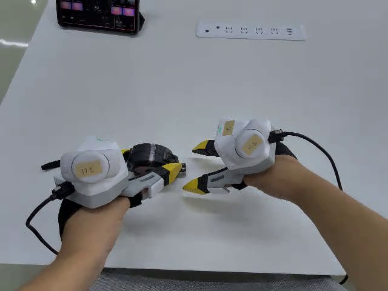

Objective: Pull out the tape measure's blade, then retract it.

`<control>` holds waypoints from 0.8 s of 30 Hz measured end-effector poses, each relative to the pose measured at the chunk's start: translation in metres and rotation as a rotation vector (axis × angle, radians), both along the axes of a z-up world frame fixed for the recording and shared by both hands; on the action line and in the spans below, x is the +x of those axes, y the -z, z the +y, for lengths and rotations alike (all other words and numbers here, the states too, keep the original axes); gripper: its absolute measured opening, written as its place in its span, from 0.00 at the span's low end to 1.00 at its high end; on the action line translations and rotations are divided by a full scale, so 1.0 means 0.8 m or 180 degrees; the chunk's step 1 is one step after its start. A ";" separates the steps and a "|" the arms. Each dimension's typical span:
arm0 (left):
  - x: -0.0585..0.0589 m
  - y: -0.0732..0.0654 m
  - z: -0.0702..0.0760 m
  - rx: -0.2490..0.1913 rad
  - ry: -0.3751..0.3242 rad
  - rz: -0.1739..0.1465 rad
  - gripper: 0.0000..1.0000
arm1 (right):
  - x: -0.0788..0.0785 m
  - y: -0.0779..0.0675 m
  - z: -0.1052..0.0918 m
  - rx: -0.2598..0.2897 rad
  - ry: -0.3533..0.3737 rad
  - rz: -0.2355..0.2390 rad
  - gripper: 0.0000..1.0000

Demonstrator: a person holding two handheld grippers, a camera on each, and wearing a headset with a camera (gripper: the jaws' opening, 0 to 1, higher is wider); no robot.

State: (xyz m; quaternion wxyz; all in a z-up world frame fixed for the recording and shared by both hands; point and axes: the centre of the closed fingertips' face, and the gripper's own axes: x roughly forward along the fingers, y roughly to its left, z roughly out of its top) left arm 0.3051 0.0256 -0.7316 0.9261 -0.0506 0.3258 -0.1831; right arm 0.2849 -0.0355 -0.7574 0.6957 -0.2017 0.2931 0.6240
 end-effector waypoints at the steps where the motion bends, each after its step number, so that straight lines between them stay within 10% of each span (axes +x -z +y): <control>1: 0.000 0.000 0.000 -0.0010 -0.0001 0.0014 0.63 | 0.001 0.000 -0.001 -0.0004 0.0006 -0.0006 0.47; 24: -0.018 -0.019 0.011 0.0071 0.0308 -0.0098 0.80 | -0.014 -0.029 -0.044 0.0121 0.0343 -0.0087 0.65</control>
